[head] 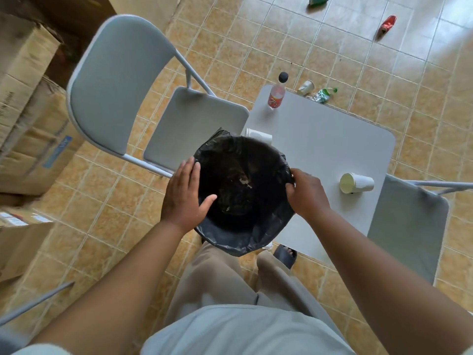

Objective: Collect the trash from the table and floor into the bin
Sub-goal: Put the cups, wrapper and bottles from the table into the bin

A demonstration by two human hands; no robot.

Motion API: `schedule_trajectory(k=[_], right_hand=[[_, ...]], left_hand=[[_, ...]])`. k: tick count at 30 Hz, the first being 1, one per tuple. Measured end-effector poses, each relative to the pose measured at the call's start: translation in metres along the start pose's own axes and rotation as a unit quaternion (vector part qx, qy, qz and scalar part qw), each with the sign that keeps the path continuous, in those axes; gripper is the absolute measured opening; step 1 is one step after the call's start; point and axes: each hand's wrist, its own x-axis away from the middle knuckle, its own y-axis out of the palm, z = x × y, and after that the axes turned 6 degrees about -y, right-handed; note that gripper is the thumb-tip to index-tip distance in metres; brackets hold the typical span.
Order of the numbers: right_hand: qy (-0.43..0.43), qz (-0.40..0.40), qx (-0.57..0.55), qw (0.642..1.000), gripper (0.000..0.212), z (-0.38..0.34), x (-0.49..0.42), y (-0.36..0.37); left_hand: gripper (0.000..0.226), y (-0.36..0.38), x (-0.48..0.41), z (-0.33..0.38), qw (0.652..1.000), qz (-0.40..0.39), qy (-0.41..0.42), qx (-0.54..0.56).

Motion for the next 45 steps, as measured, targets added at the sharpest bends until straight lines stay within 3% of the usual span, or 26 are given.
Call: schedule_trajectory(k=[4, 11, 22, 31, 41, 43, 45], right_hand=[[0.001, 0.053, 0.031, 0.998, 0.039, -0.001, -0.015, -0.005], [-0.090, 0.066, 0.036, 0.993, 0.034, -0.015, -0.110, -0.016], [-0.138, -0.129, 0.222, 0.956, 0.053, -0.004, -0.254, 0.044], [-0.138, -0.186, 0.242, 0.942, 0.061, 0.025, -0.280, 0.095], [-0.190, -0.119, 0.243, 0.944, 0.031, 0.036, -0.269, 0.098], [-0.183, -0.119, 0.231, 0.948, 0.039, 0.038, -0.265, 0.098], [-0.161, -0.153, 0.223, 0.949, 0.066, 0.039, -0.265, 0.100]], left_hand=[[0.088, -0.004, -0.037, 0.008, 0.996, -0.021, 0.058, -0.063], [0.083, 0.001, -0.078, 0.009, 0.992, -0.045, 0.068, -0.093], [0.081, 0.022, -0.078, 0.002, 0.994, 0.019, 0.089, -0.068], [0.081, 0.024, -0.078, 0.001, 0.993, 0.028, 0.091, -0.062], [0.080, 0.021, -0.080, 0.005, 0.994, 0.017, 0.084, -0.064], [0.080, 0.020, -0.079, 0.005, 0.994, 0.018, 0.083, -0.068], [0.080, 0.020, -0.079, 0.005, 0.994, 0.021, 0.085, -0.070]])
